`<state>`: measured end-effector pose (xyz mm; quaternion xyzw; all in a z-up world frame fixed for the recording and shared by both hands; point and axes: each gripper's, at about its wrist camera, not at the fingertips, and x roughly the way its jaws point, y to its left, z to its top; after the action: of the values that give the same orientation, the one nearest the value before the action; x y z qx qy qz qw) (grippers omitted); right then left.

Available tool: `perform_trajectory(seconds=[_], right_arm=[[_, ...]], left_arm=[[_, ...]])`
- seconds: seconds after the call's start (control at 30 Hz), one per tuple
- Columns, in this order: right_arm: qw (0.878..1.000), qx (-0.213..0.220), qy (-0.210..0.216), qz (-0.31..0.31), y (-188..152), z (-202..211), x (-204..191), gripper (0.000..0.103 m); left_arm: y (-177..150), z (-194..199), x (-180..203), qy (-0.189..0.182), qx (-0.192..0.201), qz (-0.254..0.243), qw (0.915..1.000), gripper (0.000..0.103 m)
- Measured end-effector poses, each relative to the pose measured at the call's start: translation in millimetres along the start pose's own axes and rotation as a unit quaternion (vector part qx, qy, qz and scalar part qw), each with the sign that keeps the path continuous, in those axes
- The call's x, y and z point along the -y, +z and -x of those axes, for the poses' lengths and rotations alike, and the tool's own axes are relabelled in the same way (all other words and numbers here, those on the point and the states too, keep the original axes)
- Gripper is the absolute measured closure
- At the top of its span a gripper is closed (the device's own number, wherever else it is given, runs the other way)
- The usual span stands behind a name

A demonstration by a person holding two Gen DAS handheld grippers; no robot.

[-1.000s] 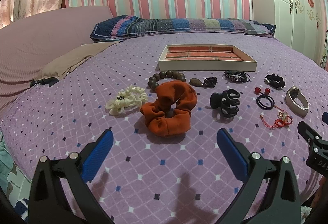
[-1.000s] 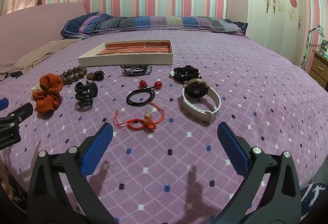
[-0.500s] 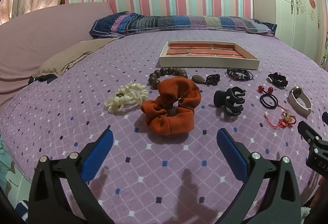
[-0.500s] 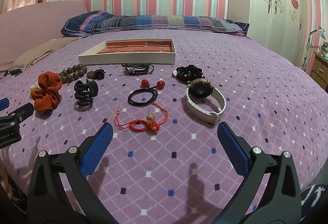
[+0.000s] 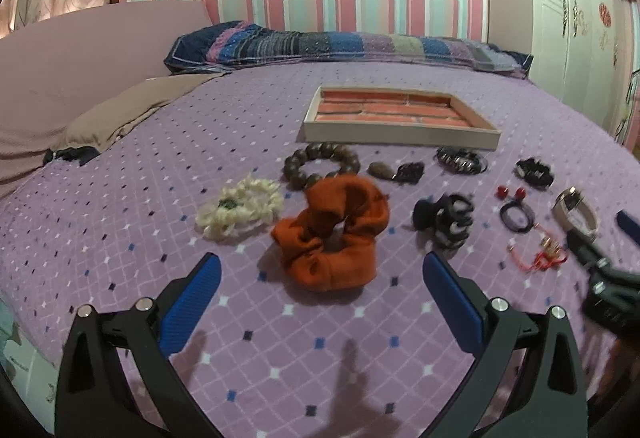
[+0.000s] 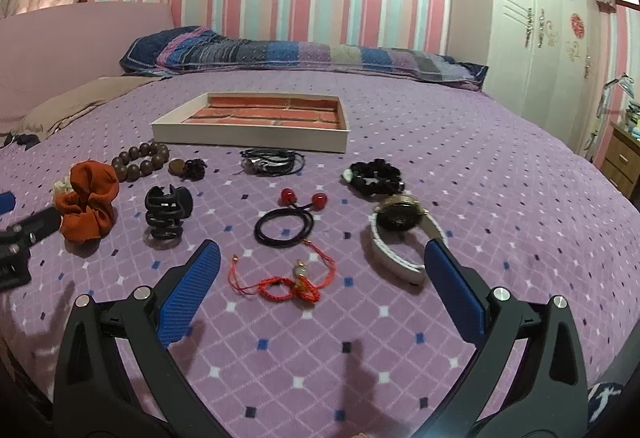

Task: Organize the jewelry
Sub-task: 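Grasp the orange scrunchie with the left tool while the right tool grasps the red string charm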

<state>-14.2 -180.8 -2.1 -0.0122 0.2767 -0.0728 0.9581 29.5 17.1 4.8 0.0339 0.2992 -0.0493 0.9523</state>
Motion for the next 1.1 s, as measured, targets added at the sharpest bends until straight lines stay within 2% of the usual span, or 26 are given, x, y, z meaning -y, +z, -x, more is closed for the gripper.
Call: perform_trajectory(seconds=[0.1,0.2,0.37,0.57,0.73,0.9,1.03,1.1], right_arm=[[1.000,-0.011,0.001,0.004,-1.5,-9.0,-3.3,0.004],[1.000,-0.026,-0.001,0.010,-6.4,-18.5,-5.2,0.006],[0.999,-0.045,0.003,0.006,-9.1,-32.7,-2.9,0.024],[0.996,-0.082,0.022,0.002,-14.0,-51.8,-3.7,0.048],[0.995,-0.092,0.031,0.003,-16.1,-57.5,-7.3,0.056],[0.995,-0.095,0.042,0.004,-17.1,-58.0,-8.1,0.064],[0.994,-0.096,0.049,0.011,-16.7,-58.3,-11.8,0.074],[0.994,-0.097,0.054,0.016,-16.6,-57.9,-13.8,0.080]], left_arm=[[4.7,-8.9,2.3,-0.002,-0.002,-0.010,0.9999,0.004],[3.4,-29.0,0.8,-0.008,-0.029,-0.011,0.9995,0.004],[-3.4,-51.6,-2.7,-0.027,-0.059,-0.006,0.9979,0.004],[1.5,-61.8,-3.5,-0.042,-0.062,-0.005,0.9971,0.005],[6.5,-73.4,-3.2,-0.052,-0.079,-0.008,0.9955,0.006],[3.1,-86.4,-5.2,-0.052,-0.105,-0.011,0.9930,0.032],[0.7,-90.5,-7.9,-0.050,-0.109,-0.011,0.9927,0.040],[0.3,-88.9,-7.4,-0.048,-0.105,-0.017,0.9932,0.049]])
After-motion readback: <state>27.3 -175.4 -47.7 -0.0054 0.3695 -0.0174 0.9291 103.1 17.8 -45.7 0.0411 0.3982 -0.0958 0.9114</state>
